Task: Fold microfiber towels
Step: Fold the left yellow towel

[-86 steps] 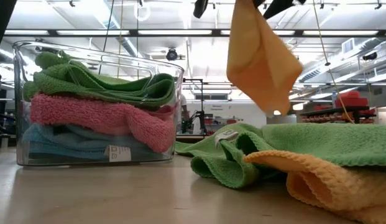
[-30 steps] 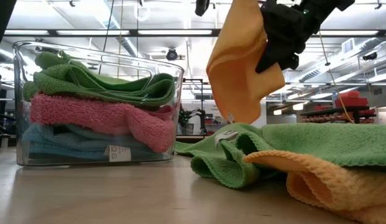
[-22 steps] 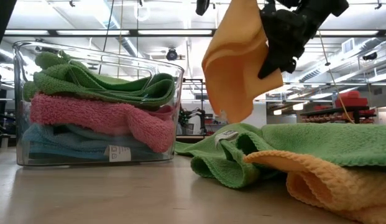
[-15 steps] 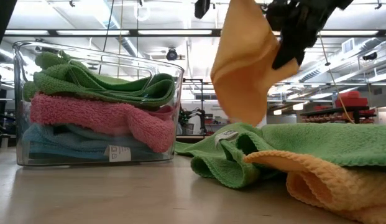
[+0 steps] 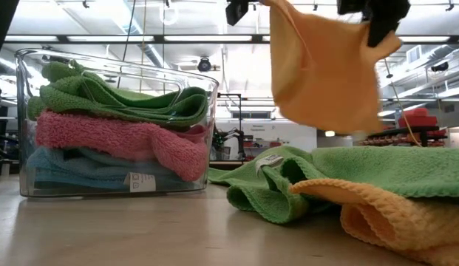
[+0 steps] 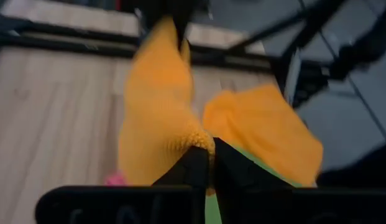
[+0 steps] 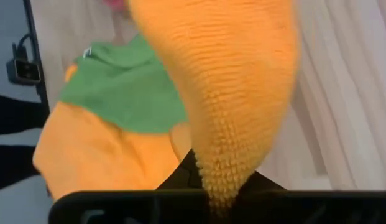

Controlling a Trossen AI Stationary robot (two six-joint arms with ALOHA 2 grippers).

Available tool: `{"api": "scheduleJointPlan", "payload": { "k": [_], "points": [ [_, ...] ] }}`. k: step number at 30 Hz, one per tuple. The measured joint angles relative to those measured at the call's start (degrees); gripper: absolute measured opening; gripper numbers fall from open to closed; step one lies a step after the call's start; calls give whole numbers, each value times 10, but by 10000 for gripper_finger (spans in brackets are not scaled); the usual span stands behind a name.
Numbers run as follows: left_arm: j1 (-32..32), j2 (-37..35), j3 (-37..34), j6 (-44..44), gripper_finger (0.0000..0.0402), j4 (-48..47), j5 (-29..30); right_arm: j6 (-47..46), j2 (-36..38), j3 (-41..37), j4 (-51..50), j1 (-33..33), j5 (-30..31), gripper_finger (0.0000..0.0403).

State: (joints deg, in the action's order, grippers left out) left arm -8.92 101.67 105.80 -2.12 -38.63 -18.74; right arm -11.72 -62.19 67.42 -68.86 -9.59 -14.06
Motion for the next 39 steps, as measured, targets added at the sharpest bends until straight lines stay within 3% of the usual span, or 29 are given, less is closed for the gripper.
{"api": "scheduleJointPlan", "payload": {
  "k": [9, 16, 22, 31, 39],
  "points": [
    [8, 0, -12, 29, 7, -39, 3, 15, 0, 54, -104, 7, -39, 4],
    [14, 0, -12, 69, 29, -42, 3, 53, 4, 54, -131, 45, -55, 10],
    [21, 14, -13, 106, 9, -74, 11, 80, 4, 54, -137, 61, -51, 13],
    [9, 51, -12, 201, 31, -63, 158, 199, -8, 52, -133, 51, 112, 14],
    [-48, 59, -12, 229, 8, -32, 239, 307, -56, 52, -120, -42, 239, 14]
  ]
}}
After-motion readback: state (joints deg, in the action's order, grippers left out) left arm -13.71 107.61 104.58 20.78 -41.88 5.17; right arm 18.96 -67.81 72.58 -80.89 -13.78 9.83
